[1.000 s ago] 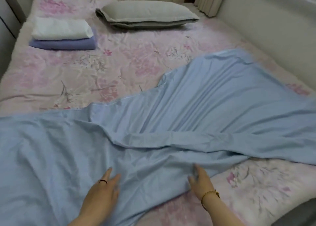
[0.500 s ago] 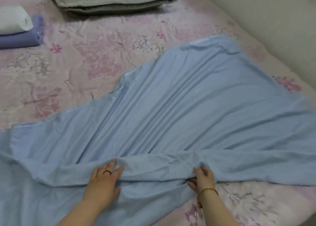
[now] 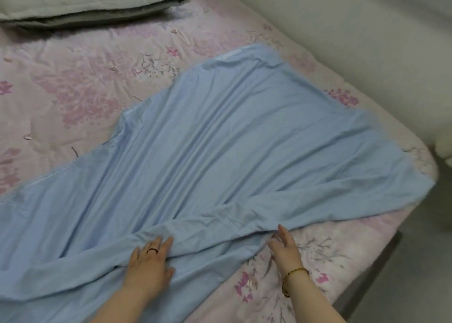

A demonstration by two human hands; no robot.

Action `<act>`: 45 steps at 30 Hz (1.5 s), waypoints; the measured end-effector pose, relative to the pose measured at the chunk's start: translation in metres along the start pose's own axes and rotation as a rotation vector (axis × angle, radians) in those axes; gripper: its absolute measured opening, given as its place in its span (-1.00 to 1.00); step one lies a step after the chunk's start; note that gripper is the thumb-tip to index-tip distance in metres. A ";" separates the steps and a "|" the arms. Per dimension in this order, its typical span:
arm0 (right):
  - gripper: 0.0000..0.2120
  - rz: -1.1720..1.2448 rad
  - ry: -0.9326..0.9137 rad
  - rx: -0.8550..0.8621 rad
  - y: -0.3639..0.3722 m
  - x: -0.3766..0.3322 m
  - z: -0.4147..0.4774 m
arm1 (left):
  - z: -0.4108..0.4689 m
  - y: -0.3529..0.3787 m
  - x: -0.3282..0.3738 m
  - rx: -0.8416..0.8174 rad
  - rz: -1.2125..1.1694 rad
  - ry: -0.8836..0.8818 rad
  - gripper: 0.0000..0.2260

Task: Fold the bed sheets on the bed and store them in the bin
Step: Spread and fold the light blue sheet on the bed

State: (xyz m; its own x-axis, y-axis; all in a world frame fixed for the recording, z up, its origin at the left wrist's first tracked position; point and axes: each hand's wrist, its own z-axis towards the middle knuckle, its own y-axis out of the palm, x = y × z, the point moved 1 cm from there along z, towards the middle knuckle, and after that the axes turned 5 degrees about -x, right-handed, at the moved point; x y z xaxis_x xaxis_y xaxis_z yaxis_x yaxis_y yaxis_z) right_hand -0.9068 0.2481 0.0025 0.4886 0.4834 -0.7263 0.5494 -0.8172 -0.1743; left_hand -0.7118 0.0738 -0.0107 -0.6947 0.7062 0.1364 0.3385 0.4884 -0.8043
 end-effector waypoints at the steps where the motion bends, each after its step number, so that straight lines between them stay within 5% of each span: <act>1: -0.47 -0.008 -0.008 0.006 -0.008 -0.001 0.000 | 0.001 -0.001 0.011 0.010 -0.018 0.018 -0.37; 9: -0.32 -0.601 -0.015 0.022 -0.103 -0.005 0.068 | 0.058 0.022 0.114 0.185 -0.043 0.254 0.05; 11: -0.33 -0.499 -0.035 0.037 -0.133 -0.020 0.096 | 0.081 0.018 0.162 0.185 -0.089 0.315 0.04; 14: -0.37 -0.125 -0.015 0.279 -0.187 -0.043 0.131 | 0.115 0.010 0.229 0.184 -0.092 0.346 0.03; 20: -0.33 0.509 0.217 0.659 -0.284 -0.069 0.202 | 0.156 0.003 0.310 0.220 0.123 0.432 -0.54; 23: -0.45 0.627 0.340 0.621 -0.307 -0.077 0.222 | 0.171 -0.002 0.310 0.226 0.186 0.390 -0.63; 26: -0.56 0.495 0.362 0.611 -0.316 -0.105 0.233 | 0.190 -0.016 0.318 0.248 0.101 0.400 -0.67; 30: -0.68 0.045 0.079 0.697 -0.306 -0.168 0.255 | 0.213 -0.047 0.320 0.236 -0.128 0.369 -0.75; 32: -0.69 0.012 -0.120 0.650 -0.286 -0.214 0.274 | 0.224 -0.063 0.317 0.164 -0.394 0.268 -0.85; 35: -0.65 -0.015 -0.264 0.448 -0.241 -0.288 0.314 | 0.243 -0.091 0.323 0.156 -0.806 0.162 -0.66; 37: -0.60 -0.084 -0.300 0.258 -0.199 -0.336 0.340 | 0.254 -0.127 0.324 0.138 -0.863 0.202 -0.90; 38: -0.59 -0.158 -0.330 0.142 -0.179 -0.354 0.348 | 0.263 -0.138 0.321 0.096 -0.930 0.225 -0.69; 40: -0.57 -0.236 -0.391 -0.132 -0.141 -0.374 0.358 | 0.285 -0.160 0.310 0.081 -0.709 0.179 -0.49; 42: -0.50 -0.358 -0.404 -0.333 -0.117 -0.370 0.369 | 0.312 -0.172 0.286 0.135 -0.461 -0.069 -0.63; 45: -0.44 -0.854 -0.504 -0.139 -0.127 -0.325 0.389 | 0.342 -0.172 0.247 0.359 -0.434 -0.337 -0.57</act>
State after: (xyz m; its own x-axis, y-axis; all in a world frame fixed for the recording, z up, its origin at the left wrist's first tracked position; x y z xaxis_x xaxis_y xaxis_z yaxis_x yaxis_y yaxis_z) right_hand -1.3988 0.0722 0.0023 -0.4336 0.6753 -0.5966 0.6719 -0.1989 -0.7134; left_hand -1.1585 -0.0106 -0.0364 -0.9013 0.2555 0.3500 -0.2095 0.4501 -0.8681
